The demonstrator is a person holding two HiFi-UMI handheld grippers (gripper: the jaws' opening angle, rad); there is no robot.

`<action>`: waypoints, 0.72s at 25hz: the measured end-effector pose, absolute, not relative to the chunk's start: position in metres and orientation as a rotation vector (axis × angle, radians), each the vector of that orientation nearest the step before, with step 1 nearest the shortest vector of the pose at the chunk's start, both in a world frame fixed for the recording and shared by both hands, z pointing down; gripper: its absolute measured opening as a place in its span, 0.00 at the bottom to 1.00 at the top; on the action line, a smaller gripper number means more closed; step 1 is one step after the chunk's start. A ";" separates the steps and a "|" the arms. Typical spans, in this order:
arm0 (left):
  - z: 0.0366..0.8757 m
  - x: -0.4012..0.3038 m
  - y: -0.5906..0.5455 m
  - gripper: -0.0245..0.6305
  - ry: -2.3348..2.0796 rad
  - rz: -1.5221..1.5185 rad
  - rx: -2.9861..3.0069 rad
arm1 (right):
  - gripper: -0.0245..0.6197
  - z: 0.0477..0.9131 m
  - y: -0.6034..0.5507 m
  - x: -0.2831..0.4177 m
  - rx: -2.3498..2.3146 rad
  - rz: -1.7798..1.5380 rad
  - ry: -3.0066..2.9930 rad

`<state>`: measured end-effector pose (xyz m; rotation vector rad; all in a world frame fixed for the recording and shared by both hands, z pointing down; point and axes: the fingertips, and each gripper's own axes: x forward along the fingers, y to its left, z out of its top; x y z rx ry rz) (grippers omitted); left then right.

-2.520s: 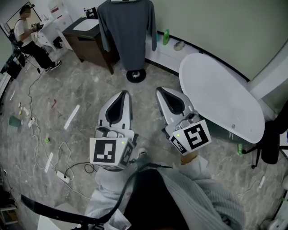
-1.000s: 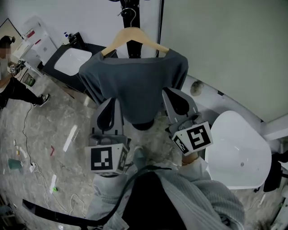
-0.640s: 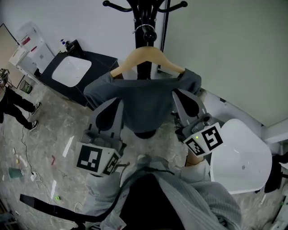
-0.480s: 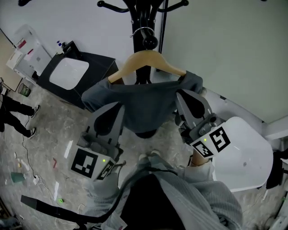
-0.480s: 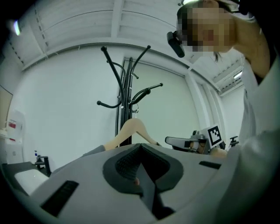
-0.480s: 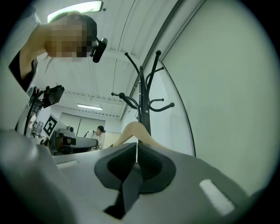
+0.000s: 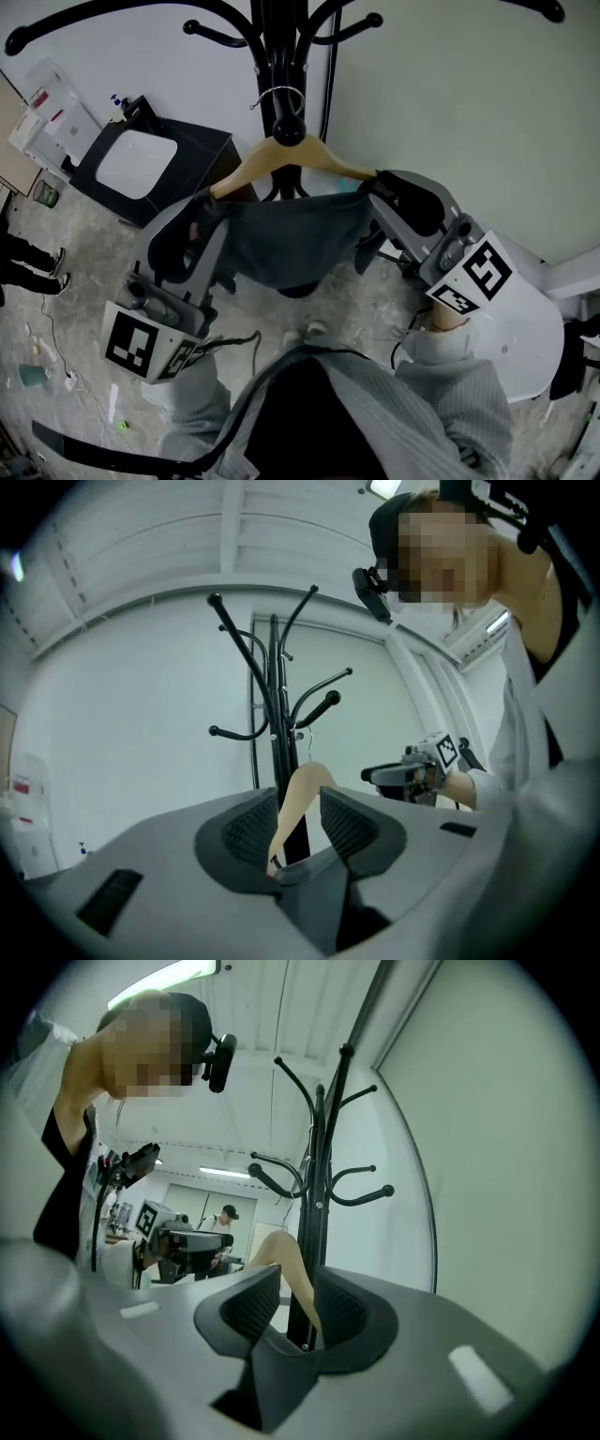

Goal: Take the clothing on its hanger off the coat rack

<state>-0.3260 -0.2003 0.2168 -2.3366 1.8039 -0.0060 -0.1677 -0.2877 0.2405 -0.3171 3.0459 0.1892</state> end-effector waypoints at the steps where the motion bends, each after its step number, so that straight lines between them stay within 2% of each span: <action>1: 0.216 -0.326 -0.201 0.25 1.772 -0.057 -2.350 | 0.18 0.238 -0.290 -0.168 -0.278 0.204 3.070; 4: 0.219 -0.329 -0.204 0.31 1.709 -0.231 -2.374 | 0.25 0.234 -0.294 -0.173 -0.133 0.252 3.148; 6: 0.216 -0.335 -0.211 0.31 1.706 -0.304 -2.344 | 0.31 0.235 -0.298 -0.179 -0.033 0.293 3.207; 8: 0.216 -0.340 -0.218 0.31 1.699 -0.367 -2.313 | 0.32 0.239 -0.304 -0.185 0.067 0.297 3.263; 15: 0.255 -0.327 -0.241 0.31 1.469 -0.811 -2.431 | 0.32 0.270 -0.313 -0.209 0.461 0.291 3.462; 18: 0.267 -0.327 -0.251 0.31 1.381 -0.933 -2.463 | 0.32 0.283 -0.310 -0.221 0.569 0.414 3.522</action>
